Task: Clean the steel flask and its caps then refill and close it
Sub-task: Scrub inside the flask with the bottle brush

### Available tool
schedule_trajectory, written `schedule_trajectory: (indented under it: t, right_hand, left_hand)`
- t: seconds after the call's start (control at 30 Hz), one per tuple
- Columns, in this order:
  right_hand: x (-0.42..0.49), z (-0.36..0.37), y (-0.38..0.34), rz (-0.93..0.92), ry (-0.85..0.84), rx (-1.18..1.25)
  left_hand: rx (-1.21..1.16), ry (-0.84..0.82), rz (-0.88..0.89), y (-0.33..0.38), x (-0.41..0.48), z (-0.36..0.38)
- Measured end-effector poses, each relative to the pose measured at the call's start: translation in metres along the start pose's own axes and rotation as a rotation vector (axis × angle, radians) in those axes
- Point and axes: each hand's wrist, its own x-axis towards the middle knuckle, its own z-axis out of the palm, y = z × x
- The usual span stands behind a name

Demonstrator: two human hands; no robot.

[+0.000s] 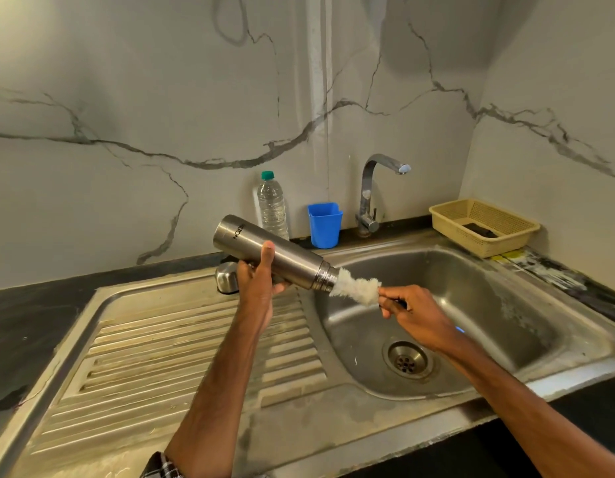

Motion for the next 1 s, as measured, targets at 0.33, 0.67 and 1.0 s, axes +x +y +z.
schedule_trajectory:
  t: [0.33, 0.67, 1.0]
  right_hand:
    - [-0.002, 0.005, -0.009, -0.029, -0.035, 0.137]
    - [-0.001, 0.0, -0.007, -0.091, -0.165, 0.093]
    - [-0.002, 0.004, -0.003, -0.115, -0.15, 0.008]
  left_hand:
    - [-0.033, 0.041, -0.058, -0.005, 0.005, 0.0]
    - [-0.009, -0.01, -0.079, -0.005, 0.004, -0.005]
    - [0.012, -0.056, -0.115, -0.009, 0.006, -0.008]
